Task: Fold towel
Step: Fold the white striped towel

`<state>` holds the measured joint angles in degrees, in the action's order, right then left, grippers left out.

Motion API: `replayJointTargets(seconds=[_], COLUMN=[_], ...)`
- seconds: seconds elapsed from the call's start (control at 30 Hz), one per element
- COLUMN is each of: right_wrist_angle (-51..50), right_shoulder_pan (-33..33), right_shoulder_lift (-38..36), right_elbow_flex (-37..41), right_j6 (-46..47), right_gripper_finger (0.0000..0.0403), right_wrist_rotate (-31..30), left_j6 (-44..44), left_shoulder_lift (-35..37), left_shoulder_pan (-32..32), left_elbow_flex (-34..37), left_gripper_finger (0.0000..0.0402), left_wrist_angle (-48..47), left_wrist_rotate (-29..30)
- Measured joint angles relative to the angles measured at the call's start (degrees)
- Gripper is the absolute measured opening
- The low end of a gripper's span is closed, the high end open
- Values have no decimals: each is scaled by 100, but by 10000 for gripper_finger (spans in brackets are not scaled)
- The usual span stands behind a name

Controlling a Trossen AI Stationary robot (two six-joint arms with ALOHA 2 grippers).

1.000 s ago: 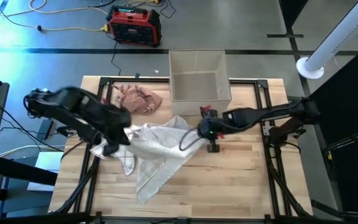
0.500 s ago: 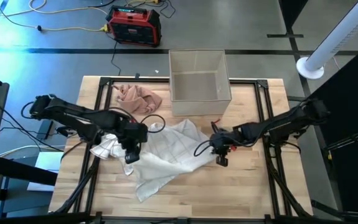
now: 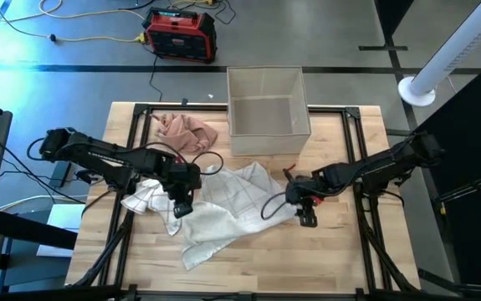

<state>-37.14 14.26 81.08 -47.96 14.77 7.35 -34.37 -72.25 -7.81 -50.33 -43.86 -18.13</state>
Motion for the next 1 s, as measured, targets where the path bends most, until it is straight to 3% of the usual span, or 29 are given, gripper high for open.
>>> replayJointTargets(seconds=[0.13, 0.2, 0.37, 0.47, 0.7, 0.83, 1.0], right_wrist_angle=[-64, -147, 25, 110, 163, 198, 461], right_shoulder_pan=[105, -33, -606, -946, -1512, -1448, -1267], right_shoulder_lift=[0, 0, 16, 106, 684, 969, 956], right_elbow_flex=[174, 192, 198, 198, 198, 198, 198], right_j6=[-185, -64, -21, -30, 143, 53, 86], right_gripper_finger=[205, 205, 206, 206, 206, 206, 196], right_wrist_rotate=[-768, -815, 275, 595, 1945, 2262, 2161], left_j6=[-52, -109, -98, -98, -102, -140, -141], left_shoulder_lift=[0, 0, 0, -2, -2, -2, -2], left_shoulder_pan=[-2, -2, -2, -2, -7, -9, -9], left_elbow_flex=[0, 0, 0, 0, 0, 0, 0], left_gripper_finger=[7, 7, 7, 7, 7, 7, 7], left_wrist_angle=[180, 176, 173, 173, 171, 167, 165], left_wrist_rotate=[0, -26, -324, -337, -341, -343, -343])
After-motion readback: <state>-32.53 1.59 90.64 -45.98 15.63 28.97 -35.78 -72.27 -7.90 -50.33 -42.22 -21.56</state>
